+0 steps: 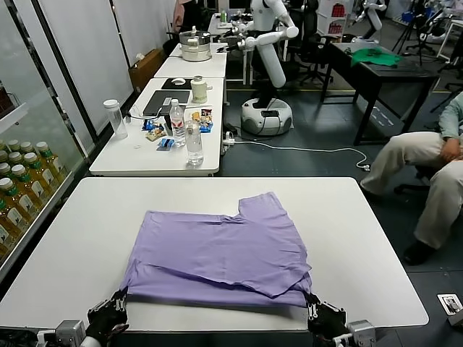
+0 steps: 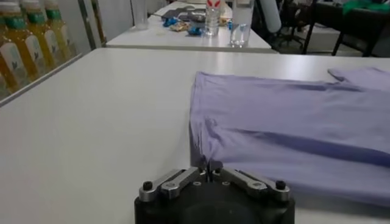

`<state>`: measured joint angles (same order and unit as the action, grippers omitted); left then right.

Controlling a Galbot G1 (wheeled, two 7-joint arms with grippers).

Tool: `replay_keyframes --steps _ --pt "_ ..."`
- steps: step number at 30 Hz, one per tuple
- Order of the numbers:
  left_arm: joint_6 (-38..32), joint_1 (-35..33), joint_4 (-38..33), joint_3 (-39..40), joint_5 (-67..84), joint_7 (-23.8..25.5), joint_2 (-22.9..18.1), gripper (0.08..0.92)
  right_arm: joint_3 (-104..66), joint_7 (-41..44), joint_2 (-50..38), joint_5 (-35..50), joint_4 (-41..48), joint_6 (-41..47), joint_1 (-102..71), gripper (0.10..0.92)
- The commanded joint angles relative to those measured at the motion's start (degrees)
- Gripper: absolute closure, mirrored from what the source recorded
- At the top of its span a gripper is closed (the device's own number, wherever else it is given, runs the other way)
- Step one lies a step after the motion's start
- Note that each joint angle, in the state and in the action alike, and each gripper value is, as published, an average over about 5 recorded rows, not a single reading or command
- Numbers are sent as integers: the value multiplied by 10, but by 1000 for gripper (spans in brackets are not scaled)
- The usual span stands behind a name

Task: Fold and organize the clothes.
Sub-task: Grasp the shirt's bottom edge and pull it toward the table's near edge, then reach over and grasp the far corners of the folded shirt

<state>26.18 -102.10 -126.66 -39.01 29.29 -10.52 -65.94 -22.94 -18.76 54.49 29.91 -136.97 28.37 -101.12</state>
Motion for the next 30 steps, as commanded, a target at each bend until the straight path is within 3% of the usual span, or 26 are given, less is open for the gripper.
replay_keyframes --steps 1,5,9,20,24,30 --pt "4 -27 -43 -25 -7 -9 1 845 -20 2 -6 -16 -35 -5 -24 791" --pt "10 -9 -72 -48 -2 -10 5 733 -51 2 -14 14 -51 10 33 670" --pt "11 46 -55 -55 7 -4 17 612 -45 4 -12 44 -18 27 137 557" --pt "31 295 139 33 20 55 76 301 120 -3 68 65 267 48 518 248" --pt "30 365 218 69 21 65 92 202 151 -3 108 50 355 48 586 206" --pt "15 452 341 121 12 91 94 178 188 0 155 36 468 48 666 203"
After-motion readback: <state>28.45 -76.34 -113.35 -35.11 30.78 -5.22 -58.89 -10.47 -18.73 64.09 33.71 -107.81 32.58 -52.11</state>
